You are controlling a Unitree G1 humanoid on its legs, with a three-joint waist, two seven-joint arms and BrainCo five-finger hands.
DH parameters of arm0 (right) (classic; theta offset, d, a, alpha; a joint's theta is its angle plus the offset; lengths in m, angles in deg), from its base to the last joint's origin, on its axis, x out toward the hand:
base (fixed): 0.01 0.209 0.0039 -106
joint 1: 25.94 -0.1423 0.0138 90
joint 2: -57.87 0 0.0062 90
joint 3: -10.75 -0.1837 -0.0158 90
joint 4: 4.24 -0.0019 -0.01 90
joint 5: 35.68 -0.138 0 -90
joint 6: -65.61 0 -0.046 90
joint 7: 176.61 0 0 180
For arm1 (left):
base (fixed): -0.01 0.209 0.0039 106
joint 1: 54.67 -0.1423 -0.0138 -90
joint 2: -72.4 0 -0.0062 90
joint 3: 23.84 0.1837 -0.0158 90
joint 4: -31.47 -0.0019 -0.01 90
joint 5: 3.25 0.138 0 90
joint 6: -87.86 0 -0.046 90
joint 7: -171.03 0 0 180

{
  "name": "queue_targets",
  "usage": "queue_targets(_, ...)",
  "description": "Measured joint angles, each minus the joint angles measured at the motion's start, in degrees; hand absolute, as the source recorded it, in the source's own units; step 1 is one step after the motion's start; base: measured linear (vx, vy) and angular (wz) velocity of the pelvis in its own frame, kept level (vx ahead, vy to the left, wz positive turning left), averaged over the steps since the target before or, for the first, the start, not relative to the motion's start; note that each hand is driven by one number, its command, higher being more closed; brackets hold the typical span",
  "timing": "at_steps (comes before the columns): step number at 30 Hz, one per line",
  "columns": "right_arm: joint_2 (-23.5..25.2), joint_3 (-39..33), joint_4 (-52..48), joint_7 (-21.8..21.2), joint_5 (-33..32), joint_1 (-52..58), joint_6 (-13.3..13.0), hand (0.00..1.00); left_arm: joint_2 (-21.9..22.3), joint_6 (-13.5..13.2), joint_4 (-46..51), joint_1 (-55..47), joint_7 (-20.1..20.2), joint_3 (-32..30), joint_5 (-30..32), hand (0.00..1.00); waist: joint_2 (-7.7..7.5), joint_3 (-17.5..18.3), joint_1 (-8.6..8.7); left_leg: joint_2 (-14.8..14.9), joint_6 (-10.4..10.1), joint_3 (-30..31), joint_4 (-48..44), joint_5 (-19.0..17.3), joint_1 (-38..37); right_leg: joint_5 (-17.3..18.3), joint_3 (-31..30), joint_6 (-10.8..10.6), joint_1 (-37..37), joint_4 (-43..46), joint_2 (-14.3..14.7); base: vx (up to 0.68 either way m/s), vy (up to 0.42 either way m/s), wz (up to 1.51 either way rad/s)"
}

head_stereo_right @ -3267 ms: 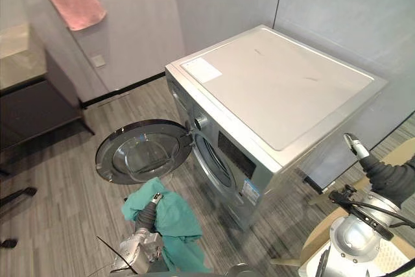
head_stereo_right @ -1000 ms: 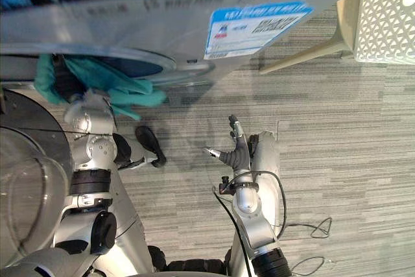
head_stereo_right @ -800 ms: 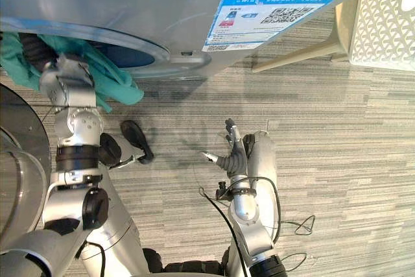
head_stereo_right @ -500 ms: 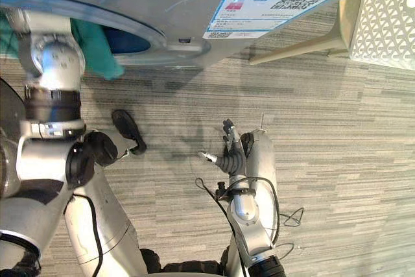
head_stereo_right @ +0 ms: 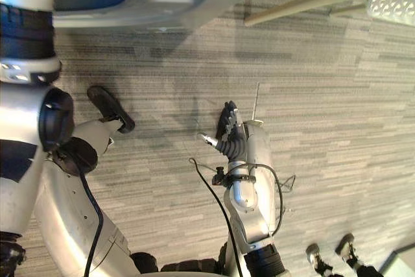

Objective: Pick up the laundry basket with both hands and put the clothes into the washing machine.

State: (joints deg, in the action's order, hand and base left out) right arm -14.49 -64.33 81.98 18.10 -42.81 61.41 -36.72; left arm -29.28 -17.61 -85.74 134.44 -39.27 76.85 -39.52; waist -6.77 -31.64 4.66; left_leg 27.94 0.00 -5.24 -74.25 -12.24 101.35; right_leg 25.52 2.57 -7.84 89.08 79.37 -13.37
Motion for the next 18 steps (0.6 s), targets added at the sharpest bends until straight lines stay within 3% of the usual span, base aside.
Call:
queue_targets(1,0.05,-0.44,-0.08,-0.22,-0.17,-0.07,-0.91,0.00,-0.91,4.75,-4.26,1.85,0.26,2.41,10.42,0.00,0.01,0.00,0.40,-0.02,-0.01,-2.13,1.67,-0.01,-0.61,-0.74,-0.62,-0.35,-0.06,-1.75,-0.34,0.03,0.053,0.19)
queue_targets(2,0.20,-0.63,0.07,-0.36,-0.21,-0.03,-1.20,0.00,-1.08,6.23,-6.01,2.15,0.33,3.07,14.54,0.00,0.01,-0.01,0.43,-0.01,0.20,-2.78,0.58,-0.39,-0.92,-0.89,-1.01,-0.37,-0.20,-2.27,-0.97,0.05,0.096,0.10)
queue_targets(3,0.23,-1.14,0.16,-0.47,-0.33,0.30,-1.37,0.00,-1.06,9.23,-10.14,1.85,0.46,4.06,24.37,0.00,0.09,-0.05,0.21,-0.04,3.27,-1.87,-1.76,-1.25,-1.84,-1.59,-0.63,-1.37,-1.00,-1.85,-1.01,0.06,0.069,-0.03)
queue_targets(4,0.09,-1.48,0.16,-0.47,-0.57,0.32,-1.77,0.00,-1.00,11.11,-11.95,1.77,1.59,4.58,29.80,0.00,-0.03,0.02,0.18,-0.38,3.89,-1.89,-1.88,-1.28,-1.84,-1.90,-0.92,-1.77,-1.07,-1.94,-1.09,0.09,0.109,-0.02)
queue_targets(6,0.14,-2.12,0.42,-1.10,-0.76,0.28,-2.69,0.00,-0.92,15.88,-15.54,-1.60,6.97,4.77,49.70,0.00,-0.01,0.01,0.19,-0.91,3.99,-3.30,0.03,-1.25,-2.15,-3.34,-1.00,-2.50,-1.79,-4.42,-1.18,0.06,0.065,0.20)
queue_targets(9,0.13,-2.28,2.46,-1.57,-1.39,0.30,-2.90,0.00,0.76,21.19,-20.38,-12.30,12.63,0.18,66.23,0.00,-0.07,0.05,-0.32,-0.88,3.82,-5.00,2.48,-0.95,-5.13,-4.77,-1.09,-2.72,-4.31,-7.25,-1.04,0.04,0.018,0.14)
queue_targets(12,0.06,-1.63,4.67,-2.63,-2.48,0.45,-2.52,0.00,4.81,22.14,-21.77,-17.36,13.38,-9.86,66.80,0.00,-0.10,0.07,-0.79,-0.87,3.21,-7.33,8.19,0.87,-9.36,-6.93,-0.14,-2.77,-7.76,-13.12,-0.65,0.00,0.000,0.00)
queue_targets(18,-0.45,0.60,4.53,-4.08,-2.48,3.17,-1.57,0.00,10.01,23.19,-21.55,-22.85,13.55,-20.00,65.89,0.00,-0.38,0.42,-0.71,-1.04,1.91,-9.39,18.49,4.07,-18.89,-11.26,3.57,-1.13,-17.48,-24.74,0.38,0.01,0.000,-0.05)
